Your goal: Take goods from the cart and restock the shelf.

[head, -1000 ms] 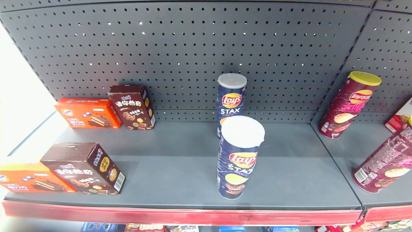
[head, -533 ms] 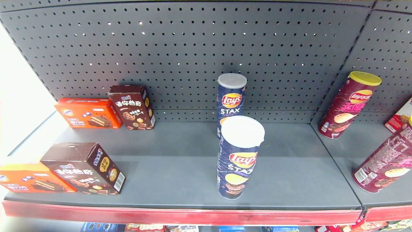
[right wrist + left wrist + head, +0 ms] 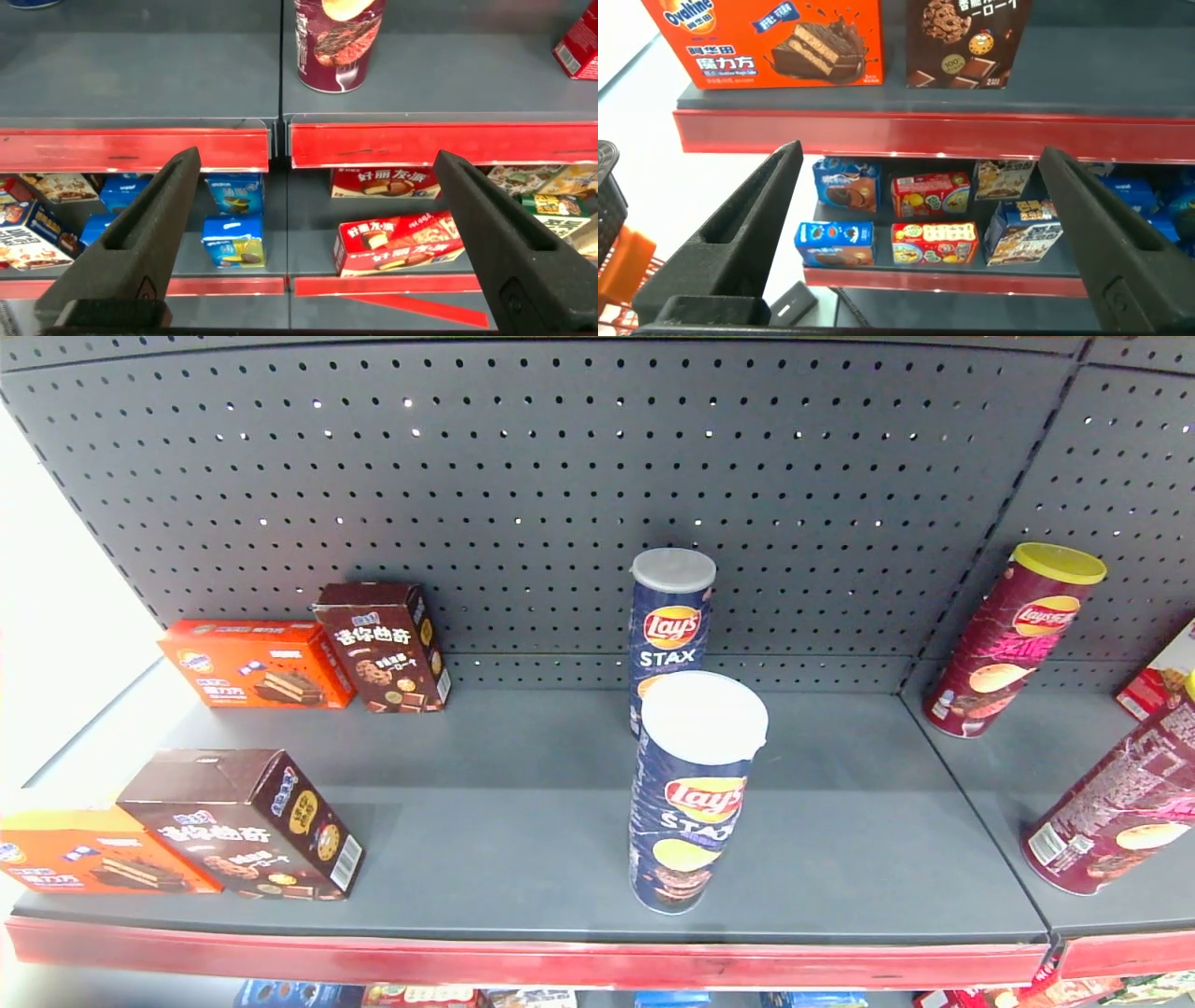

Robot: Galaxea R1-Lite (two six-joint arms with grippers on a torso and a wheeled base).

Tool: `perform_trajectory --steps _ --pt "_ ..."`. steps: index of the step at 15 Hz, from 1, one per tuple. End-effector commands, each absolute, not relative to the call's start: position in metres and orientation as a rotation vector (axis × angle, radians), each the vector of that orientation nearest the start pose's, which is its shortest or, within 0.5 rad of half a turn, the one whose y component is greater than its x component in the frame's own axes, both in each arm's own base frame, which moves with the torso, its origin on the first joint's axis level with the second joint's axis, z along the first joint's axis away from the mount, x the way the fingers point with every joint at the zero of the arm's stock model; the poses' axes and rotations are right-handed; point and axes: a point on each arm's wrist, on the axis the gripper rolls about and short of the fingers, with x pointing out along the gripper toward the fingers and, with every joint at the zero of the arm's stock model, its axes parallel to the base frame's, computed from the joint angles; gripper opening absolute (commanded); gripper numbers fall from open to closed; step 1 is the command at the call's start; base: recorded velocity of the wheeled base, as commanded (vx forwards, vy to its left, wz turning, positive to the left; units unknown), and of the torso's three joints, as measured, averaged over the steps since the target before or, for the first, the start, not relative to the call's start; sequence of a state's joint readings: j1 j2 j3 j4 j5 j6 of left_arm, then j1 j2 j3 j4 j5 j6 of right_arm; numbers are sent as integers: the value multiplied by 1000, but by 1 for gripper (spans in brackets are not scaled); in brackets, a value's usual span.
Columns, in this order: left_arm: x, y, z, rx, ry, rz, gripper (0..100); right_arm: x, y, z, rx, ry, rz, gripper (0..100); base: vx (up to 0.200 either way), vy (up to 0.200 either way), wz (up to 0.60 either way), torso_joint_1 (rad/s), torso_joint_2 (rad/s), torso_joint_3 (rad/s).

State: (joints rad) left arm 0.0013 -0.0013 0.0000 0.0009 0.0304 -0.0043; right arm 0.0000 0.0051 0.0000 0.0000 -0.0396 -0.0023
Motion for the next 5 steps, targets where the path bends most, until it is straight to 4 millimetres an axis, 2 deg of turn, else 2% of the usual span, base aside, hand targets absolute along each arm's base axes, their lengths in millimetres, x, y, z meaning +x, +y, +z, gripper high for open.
perform_trajectory --steps 1,5 --pt "-23 1 75 -5 1 32 100 -22 -1 76 -3 5 -40 100 0 0 0 0 0 0" --pt "-23 1 75 -5 1 32 100 -22 -1 76 -3 5 -40 100 0 0 0 0 0 0"
